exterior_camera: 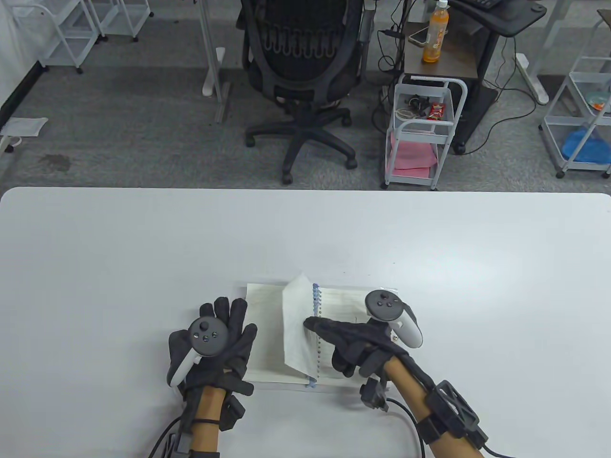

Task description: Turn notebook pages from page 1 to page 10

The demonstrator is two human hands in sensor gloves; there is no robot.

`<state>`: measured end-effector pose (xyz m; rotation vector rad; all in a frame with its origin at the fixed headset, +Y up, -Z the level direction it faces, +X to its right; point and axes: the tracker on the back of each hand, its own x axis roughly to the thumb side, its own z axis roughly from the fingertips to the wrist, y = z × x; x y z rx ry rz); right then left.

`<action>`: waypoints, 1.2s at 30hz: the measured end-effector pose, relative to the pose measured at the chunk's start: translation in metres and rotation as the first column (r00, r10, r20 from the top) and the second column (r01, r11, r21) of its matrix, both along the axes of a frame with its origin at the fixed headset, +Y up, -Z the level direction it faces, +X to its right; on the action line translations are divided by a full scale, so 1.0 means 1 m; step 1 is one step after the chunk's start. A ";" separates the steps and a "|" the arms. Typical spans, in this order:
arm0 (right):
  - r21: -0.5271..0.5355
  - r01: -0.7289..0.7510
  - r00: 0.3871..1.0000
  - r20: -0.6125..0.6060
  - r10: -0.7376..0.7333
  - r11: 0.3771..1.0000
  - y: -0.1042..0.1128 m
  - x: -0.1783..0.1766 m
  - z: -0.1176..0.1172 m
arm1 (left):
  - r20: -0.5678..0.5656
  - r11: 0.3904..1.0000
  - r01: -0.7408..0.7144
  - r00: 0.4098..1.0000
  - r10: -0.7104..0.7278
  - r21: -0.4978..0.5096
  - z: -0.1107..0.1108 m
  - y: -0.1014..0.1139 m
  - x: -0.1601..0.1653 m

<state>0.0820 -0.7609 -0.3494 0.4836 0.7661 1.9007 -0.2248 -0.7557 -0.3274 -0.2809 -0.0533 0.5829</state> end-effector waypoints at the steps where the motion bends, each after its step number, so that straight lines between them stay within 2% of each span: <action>1: 0.048 -0.071 0.997 -0.037 0.073 0.996 -0.001 -0.012 0.006 | -0.014 1.000 -0.014 1.000 0.014 0.003 0.001 0.001 -0.004; 6: 0.137 -0.261 0.951 -0.136 0.279 0.956 -0.012 -0.041 0.022 | -0.043 0.999 -0.050 0.998 0.051 0.016 0.002 0.003 -0.012; 8: 0.174 -0.262 0.952 -0.117 0.284 0.949 -0.013 -0.042 0.023 | -0.035 0.999 -0.040 0.999 0.041 0.010 0.002 0.002 -0.010; 11: 0.126 -0.177 0.974 -0.117 0.191 0.976 -0.009 -0.033 0.018 | -0.018 1.000 -0.023 1.000 0.023 0.000 0.001 0.001 -0.005; 13: 0.101 -0.114 0.990 -0.072 0.122 0.988 -0.005 -0.025 0.014 | -0.012 1.000 -0.016 1.000 0.016 -0.003 0.001 0.000 -0.003; 15: 0.125 -0.089 0.996 -0.004 0.091 0.988 0.001 -0.010 0.007 | -0.004 1.000 -0.005 1.000 0.005 -0.008 0.001 -0.001 -0.001; 21: 0.193 -0.195 0.968 0.195 0.157 0.962 0.009 0.034 -0.013 | 0.011 1.000 0.011 1.000 -0.011 -0.015 0.000 -0.002 0.003; 28: 0.143 -0.338 0.893 0.362 0.269 0.930 0.000 0.071 -0.028 | 0.031 0.999 0.042 0.999 -0.042 -0.017 0.000 -0.003 0.009; 32: 0.135 -0.526 0.800 0.413 0.435 0.840 -0.007 0.081 -0.032 | 0.045 0.996 0.092 0.995 -0.092 -0.008 -0.001 -0.004 0.014; 36: 0.110 -0.642 0.718 0.432 0.546 0.758 -0.011 0.084 -0.035 | 0.049 0.993 0.117 0.992 -0.116 -0.007 -0.001 -0.005 0.016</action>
